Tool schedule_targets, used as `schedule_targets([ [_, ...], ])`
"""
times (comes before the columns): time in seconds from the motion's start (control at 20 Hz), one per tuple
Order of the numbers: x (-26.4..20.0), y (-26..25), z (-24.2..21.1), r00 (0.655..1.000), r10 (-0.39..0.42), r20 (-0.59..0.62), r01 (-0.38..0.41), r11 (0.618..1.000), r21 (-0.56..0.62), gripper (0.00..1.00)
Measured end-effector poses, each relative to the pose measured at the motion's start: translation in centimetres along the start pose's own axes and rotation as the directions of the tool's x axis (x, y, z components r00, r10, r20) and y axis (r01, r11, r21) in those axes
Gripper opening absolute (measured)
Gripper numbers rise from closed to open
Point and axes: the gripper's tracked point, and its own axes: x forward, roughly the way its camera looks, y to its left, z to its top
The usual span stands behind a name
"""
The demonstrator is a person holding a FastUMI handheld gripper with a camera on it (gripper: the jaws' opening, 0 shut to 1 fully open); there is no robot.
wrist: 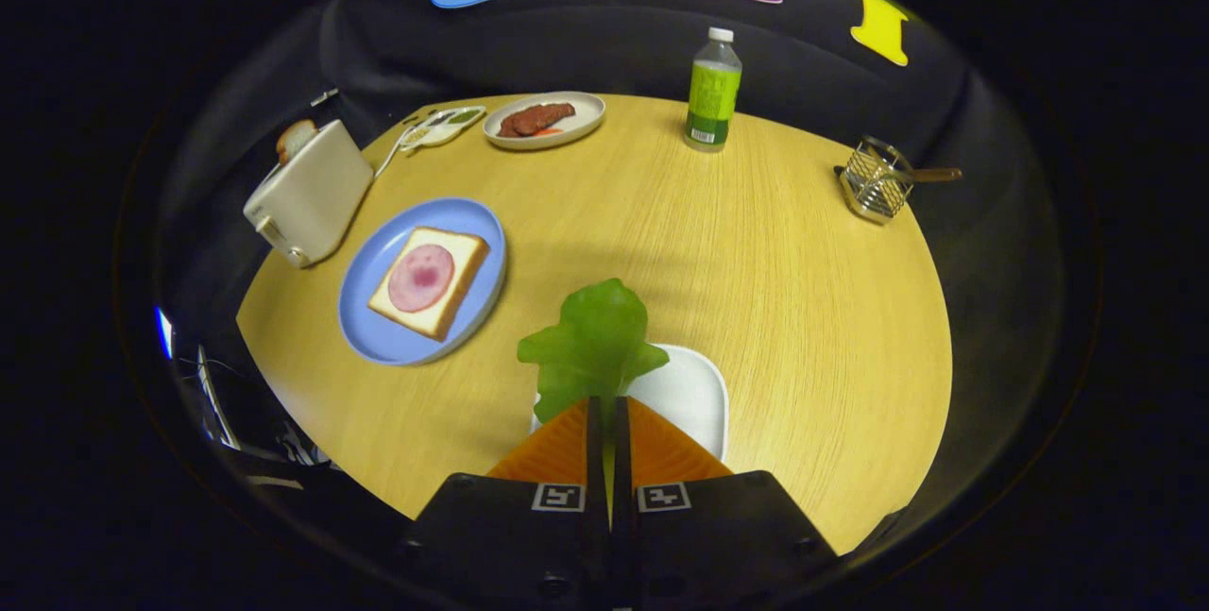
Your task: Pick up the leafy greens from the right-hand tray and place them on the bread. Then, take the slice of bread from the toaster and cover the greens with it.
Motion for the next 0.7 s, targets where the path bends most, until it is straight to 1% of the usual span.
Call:
schedule_targets([
  [0.15,-1.5,3.9,4.0,0.998,0.054,0.043,-0.053,0.998,-0.017,0.05],
  [0.3,-0.9,8.7,7.0,0.990,0.125,0.060,-0.121,0.990,-0.067,0.05],
  [0.5,2.1,13.7,8.2,0.982,0.186,0.020,-0.183,0.976,-0.120,0.05],
  [0.7,5.0,16.3,8.1,0.978,0.207,-0.016,-0.207,0.966,-0.155,0.05],
])
